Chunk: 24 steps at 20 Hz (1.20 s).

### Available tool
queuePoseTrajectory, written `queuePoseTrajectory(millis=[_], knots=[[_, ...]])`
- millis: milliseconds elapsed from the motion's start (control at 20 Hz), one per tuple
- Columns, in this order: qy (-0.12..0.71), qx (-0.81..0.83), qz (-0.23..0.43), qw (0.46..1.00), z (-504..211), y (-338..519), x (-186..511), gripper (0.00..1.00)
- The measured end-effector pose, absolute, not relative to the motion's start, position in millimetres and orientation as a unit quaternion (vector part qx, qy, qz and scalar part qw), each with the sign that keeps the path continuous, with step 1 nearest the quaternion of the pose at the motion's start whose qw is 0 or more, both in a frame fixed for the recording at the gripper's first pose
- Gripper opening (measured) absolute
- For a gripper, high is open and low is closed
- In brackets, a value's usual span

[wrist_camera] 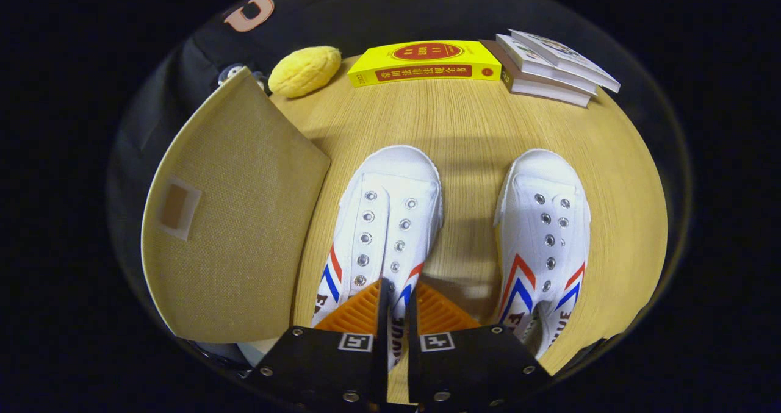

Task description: Open the storage box then place both shoes into the box .Put the left shoe in first, then the right shoe, with the right side of both shoes facing outward in a uniform manner.

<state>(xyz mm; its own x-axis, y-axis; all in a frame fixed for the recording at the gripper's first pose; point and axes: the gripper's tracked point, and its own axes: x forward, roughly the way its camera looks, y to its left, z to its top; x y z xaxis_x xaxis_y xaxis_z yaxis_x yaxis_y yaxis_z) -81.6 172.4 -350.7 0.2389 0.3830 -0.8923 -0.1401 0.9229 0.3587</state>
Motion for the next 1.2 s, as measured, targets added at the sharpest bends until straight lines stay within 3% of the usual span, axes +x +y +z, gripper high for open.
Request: queuePoseTrajectory(millis=[100,250,650,1200], knots=[[0.585,0.183,0.162,0.773,-349.9,172.6,-82.1,0.0],[0.533,0.222,0.174,0.798,-341.4,169.3,-76.2,0.0],[0.498,0.334,0.167,0.782,-288.7,179.7,-63.1,0.0],[0.405,0.403,0.207,0.794,-139.8,215.2,-47.3,0.0]])
